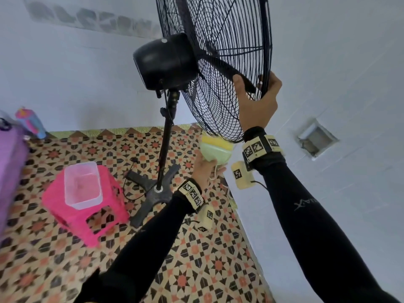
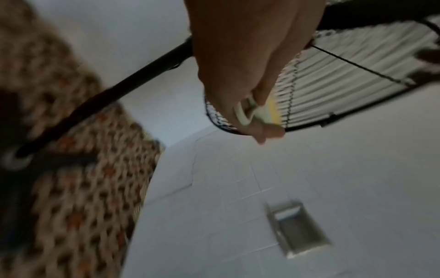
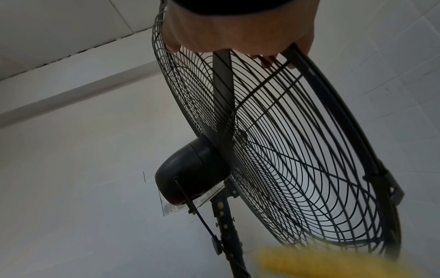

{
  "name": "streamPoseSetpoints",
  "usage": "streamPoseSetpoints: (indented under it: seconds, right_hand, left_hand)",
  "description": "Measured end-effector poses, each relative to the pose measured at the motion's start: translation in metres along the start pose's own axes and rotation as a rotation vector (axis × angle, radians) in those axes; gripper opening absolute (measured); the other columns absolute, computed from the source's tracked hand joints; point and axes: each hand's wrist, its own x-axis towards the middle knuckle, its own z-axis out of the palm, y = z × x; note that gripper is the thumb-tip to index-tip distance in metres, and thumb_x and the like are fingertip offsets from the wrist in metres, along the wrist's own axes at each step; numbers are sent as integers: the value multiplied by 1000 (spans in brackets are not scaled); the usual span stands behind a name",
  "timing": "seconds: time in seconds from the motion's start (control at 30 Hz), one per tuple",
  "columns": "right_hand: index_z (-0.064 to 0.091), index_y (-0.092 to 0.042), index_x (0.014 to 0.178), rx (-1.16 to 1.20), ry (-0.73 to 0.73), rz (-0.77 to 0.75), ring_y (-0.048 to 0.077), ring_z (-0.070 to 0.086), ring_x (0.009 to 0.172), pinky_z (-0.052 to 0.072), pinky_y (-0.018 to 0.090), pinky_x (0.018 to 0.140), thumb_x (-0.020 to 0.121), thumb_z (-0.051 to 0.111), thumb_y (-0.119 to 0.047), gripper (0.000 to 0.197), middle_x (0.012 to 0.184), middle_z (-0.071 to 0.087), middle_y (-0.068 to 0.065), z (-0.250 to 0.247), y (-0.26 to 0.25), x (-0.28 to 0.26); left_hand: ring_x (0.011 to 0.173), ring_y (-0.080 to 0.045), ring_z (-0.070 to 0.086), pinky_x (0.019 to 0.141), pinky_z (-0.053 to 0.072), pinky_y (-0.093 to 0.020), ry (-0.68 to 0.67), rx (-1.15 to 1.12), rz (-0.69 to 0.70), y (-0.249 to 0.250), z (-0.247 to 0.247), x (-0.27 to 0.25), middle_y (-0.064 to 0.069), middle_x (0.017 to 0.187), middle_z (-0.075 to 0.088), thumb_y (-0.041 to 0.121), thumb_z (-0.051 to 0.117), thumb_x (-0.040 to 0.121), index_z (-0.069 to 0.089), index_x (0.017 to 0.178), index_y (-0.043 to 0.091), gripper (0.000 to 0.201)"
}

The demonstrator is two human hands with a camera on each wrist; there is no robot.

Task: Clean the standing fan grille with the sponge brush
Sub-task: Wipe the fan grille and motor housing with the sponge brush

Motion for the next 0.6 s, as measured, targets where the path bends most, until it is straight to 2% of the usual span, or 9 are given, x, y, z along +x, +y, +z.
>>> streamPoseSetpoints:
  seconds: [0.07,0.13,0.2,0.27,0.37,0.4,0.47,0.53,0.6]
  right_hand:
    - [52,-12,130,-3,-6,1,0,64,109,52,19,96,76,84,-54,76,120,68,-7,-2,0,0]
    - [51,-13,131,4,-29,7,1,64,110,53,24,97,76,83,-55,76,120,68,-7,-1,-2,3]
    - [51,-14,131,7,-43,12,2,64,110,53,24,97,75,84,-55,76,120,67,-7,-1,-4,6]
    - [51,-14,130,3,-36,11,2,64,109,51,16,95,75,84,-55,76,119,67,-8,-1,-5,6]
    - [52,-14,131,6,-23,14,2,63,110,50,14,94,75,83,-57,77,120,67,-8,-3,-1,1]
    - [51,-15,131,5,-24,15,3,63,111,50,16,95,74,83,-58,78,121,67,-8,-4,-1,0]
    - [51,-16,131,8,-39,20,2,63,111,52,20,97,74,83,-59,78,121,66,-9,-4,-2,2]
    - [51,-18,130,7,-59,29,-1,62,110,53,22,96,74,83,-60,77,120,66,-11,-3,-4,7]
    - [51,-19,129,5,-57,33,-3,62,108,54,22,95,73,83,-61,77,118,66,-13,-2,-4,9]
  left_hand:
    - [75,-19,77,59,61,-29,-81,86,0,8,8,0,-22,135,59,-14,55,96,39,152,12,64]
    - [88,-23,78,69,65,-36,-81,27,28,13,8,5,-18,136,60,-16,56,94,46,146,13,60]
    - [97,-27,76,71,65,-36,-11,-1,75,9,6,2,-14,130,65,-13,58,95,54,134,19,51]
    - [92,-22,77,66,62,-29,34,3,80,-1,4,0,-12,128,65,-12,57,97,52,135,22,51]
    - [75,-9,76,58,58,-19,-43,112,55,-3,5,3,-14,131,61,-12,55,98,45,146,13,55]
    - [74,-9,76,57,58,-19,-98,140,54,2,5,3,-17,133,59,-12,54,98,43,148,9,55]
    - [82,-14,77,63,61,-25,-133,135,98,10,0,9,-21,139,58,-9,55,99,42,149,6,55]
    - [91,-18,78,70,63,-29,-48,125,149,9,-7,11,-16,137,60,-6,55,100,42,149,10,53]
    - [101,-27,76,75,64,-35,-1,125,178,12,-12,11,-17,140,59,-5,56,101,43,149,15,53]
